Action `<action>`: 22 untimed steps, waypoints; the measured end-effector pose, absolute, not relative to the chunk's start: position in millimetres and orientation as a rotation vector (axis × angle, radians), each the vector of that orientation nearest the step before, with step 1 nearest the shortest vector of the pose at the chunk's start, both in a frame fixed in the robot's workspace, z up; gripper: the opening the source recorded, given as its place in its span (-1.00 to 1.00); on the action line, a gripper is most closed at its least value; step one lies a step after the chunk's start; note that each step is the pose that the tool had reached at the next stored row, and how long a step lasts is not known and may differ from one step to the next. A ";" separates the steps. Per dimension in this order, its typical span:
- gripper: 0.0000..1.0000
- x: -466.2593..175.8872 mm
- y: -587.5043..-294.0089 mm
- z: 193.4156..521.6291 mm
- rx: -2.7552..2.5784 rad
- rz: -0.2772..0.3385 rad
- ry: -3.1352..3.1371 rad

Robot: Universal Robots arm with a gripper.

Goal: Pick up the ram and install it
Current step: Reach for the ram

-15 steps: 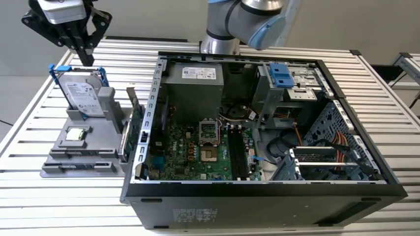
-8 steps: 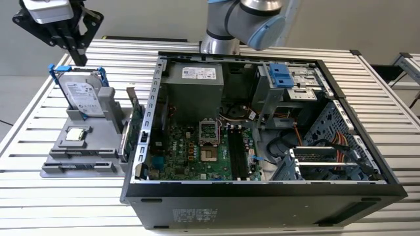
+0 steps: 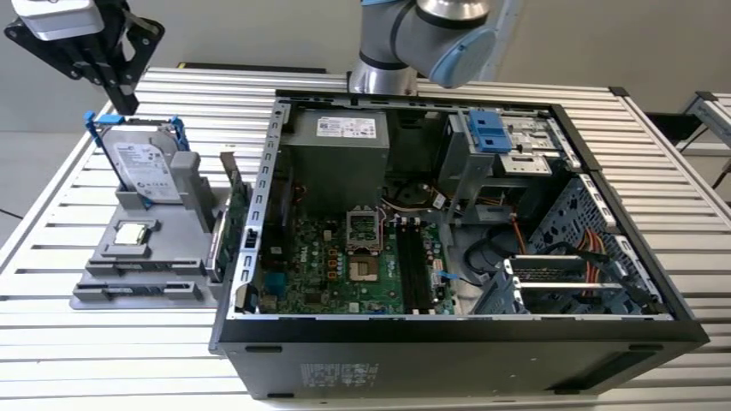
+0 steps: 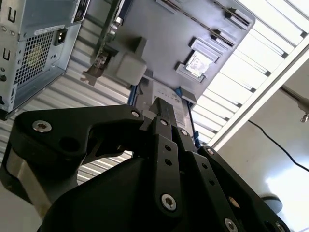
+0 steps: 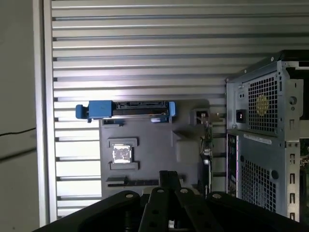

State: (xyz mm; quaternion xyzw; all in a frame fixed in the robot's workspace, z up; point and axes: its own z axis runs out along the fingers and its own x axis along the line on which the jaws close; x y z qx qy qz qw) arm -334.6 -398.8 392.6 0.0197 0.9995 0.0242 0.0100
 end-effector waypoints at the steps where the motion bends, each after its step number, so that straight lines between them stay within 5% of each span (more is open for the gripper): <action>1: -1.00 -335.6 -398.8 392.6 0.062 0.075 3.120; 22: -1.00 -345.9 -398.8 392.6 0.044 0.076 3.121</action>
